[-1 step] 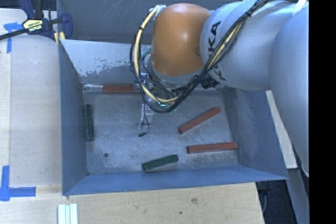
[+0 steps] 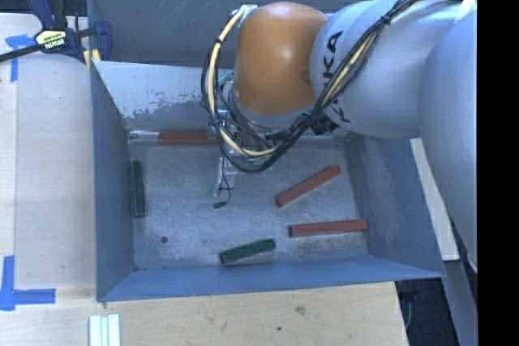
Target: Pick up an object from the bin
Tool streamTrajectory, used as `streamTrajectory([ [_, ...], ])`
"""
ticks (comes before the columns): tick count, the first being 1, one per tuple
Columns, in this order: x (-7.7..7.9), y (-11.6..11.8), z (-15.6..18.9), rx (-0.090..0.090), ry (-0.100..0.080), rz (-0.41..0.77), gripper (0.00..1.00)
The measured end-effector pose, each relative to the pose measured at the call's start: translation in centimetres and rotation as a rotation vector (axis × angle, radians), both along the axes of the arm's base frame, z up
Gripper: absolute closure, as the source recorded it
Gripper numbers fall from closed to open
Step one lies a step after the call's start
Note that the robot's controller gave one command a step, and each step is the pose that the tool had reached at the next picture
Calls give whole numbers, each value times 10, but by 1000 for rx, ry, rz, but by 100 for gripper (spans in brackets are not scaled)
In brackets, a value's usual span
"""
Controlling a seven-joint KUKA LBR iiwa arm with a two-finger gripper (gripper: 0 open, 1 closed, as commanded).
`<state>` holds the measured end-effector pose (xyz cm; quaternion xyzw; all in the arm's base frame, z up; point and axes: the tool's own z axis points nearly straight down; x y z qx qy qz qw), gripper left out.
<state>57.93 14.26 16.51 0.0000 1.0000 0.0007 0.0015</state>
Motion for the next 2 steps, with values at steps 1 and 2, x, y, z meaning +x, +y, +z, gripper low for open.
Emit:
streamTrajectory([
  [1,-1,-55,-8,0,1,-55,0],
  [2,13,-78,-46,-4,-6,-209,0],
])
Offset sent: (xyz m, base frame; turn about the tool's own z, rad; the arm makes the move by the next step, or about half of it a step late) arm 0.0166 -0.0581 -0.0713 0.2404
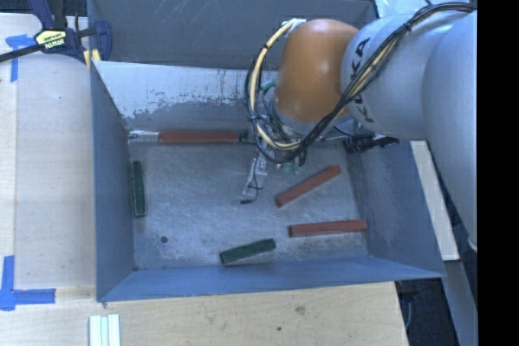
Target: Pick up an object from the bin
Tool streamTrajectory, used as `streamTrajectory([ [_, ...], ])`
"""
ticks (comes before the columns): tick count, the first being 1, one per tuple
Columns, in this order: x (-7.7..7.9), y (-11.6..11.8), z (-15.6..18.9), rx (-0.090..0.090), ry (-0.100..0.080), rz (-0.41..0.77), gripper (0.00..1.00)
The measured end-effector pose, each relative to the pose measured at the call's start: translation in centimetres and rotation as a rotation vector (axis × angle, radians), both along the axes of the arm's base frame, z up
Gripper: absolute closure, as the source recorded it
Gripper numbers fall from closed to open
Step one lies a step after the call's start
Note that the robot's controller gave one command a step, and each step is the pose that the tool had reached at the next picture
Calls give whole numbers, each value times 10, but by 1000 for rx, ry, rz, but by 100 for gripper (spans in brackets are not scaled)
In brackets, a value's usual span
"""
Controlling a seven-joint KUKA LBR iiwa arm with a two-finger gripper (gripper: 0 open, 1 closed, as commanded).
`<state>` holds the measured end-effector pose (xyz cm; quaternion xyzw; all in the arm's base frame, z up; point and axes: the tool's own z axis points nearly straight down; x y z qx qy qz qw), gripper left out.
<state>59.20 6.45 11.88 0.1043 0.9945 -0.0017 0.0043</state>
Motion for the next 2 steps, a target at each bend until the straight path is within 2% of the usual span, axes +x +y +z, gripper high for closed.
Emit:
streamTrajectory([
  [1,-23,-11,-19,5,9,64,0],
  [2,-38,-47,-28,3,7,289,0],
])
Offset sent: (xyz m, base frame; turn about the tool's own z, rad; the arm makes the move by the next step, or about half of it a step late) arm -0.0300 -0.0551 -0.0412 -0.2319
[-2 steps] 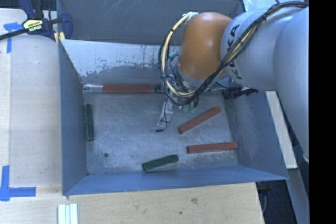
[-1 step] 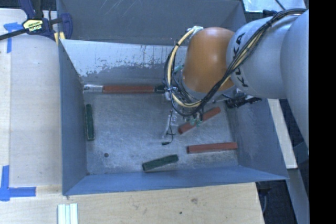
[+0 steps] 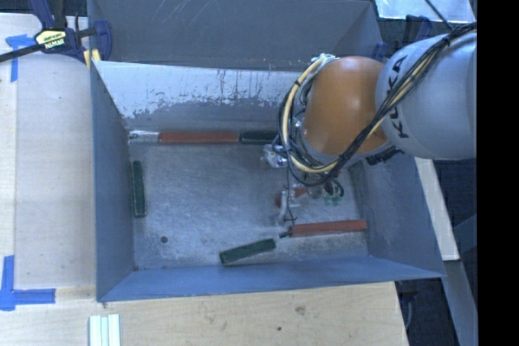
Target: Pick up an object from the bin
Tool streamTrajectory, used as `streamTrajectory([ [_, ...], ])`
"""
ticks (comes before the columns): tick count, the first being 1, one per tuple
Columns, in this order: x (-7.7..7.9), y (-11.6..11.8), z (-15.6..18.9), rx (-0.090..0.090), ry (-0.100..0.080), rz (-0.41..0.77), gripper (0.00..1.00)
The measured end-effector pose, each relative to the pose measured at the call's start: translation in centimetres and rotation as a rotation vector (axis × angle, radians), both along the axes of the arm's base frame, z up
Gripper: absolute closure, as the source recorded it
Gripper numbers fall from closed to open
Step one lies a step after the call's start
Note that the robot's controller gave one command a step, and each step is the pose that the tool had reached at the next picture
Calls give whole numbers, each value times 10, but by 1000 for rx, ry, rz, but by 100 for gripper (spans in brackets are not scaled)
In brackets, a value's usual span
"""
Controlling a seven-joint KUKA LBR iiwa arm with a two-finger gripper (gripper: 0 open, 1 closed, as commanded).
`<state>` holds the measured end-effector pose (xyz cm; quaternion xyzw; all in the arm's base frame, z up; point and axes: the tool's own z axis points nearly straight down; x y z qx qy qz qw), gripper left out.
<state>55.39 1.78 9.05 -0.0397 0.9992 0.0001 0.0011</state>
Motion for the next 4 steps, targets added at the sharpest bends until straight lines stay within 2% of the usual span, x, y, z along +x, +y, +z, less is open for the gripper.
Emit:
streamTrajectory([
  [1,-21,-21,0,0,2,-153,0],
  [2,-30,-72,-19,0,0,25,100],
  [4,-29,-72,-19,0,0,29,100],
])
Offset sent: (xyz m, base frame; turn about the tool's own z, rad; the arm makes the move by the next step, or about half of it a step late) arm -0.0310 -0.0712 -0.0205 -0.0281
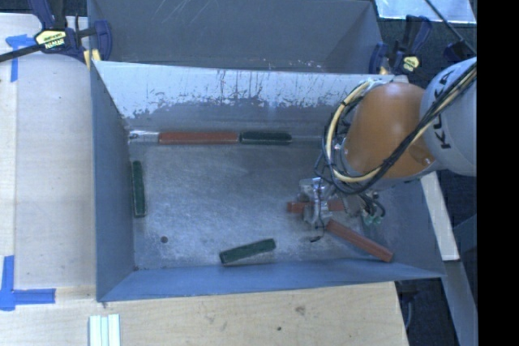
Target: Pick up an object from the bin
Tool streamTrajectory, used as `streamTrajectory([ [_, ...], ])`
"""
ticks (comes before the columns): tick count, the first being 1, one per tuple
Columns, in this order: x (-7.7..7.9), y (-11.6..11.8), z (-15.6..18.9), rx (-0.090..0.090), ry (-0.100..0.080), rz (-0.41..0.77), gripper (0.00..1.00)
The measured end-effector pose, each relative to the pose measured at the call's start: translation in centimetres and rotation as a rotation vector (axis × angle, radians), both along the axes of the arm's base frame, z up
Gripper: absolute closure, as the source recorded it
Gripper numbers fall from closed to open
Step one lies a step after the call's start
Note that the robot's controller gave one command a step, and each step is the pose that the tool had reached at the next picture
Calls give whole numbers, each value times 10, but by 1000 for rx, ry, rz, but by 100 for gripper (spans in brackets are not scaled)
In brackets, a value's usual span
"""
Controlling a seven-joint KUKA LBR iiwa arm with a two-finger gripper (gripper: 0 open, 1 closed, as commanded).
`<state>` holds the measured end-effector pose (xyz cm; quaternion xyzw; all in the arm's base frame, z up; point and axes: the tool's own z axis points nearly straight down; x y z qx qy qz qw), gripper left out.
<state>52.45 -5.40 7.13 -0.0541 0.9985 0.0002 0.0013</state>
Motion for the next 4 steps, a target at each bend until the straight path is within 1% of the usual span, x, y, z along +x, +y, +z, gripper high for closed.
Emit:
streamTrajectory([
  [1,8,-5,24,-1,2,235,100],
  [2,22,-3,26,-3,-4,412,100],
  [3,-28,-68,45,-1,0,226,0],
  [4,-28,-68,45,-1,0,226,0],
])
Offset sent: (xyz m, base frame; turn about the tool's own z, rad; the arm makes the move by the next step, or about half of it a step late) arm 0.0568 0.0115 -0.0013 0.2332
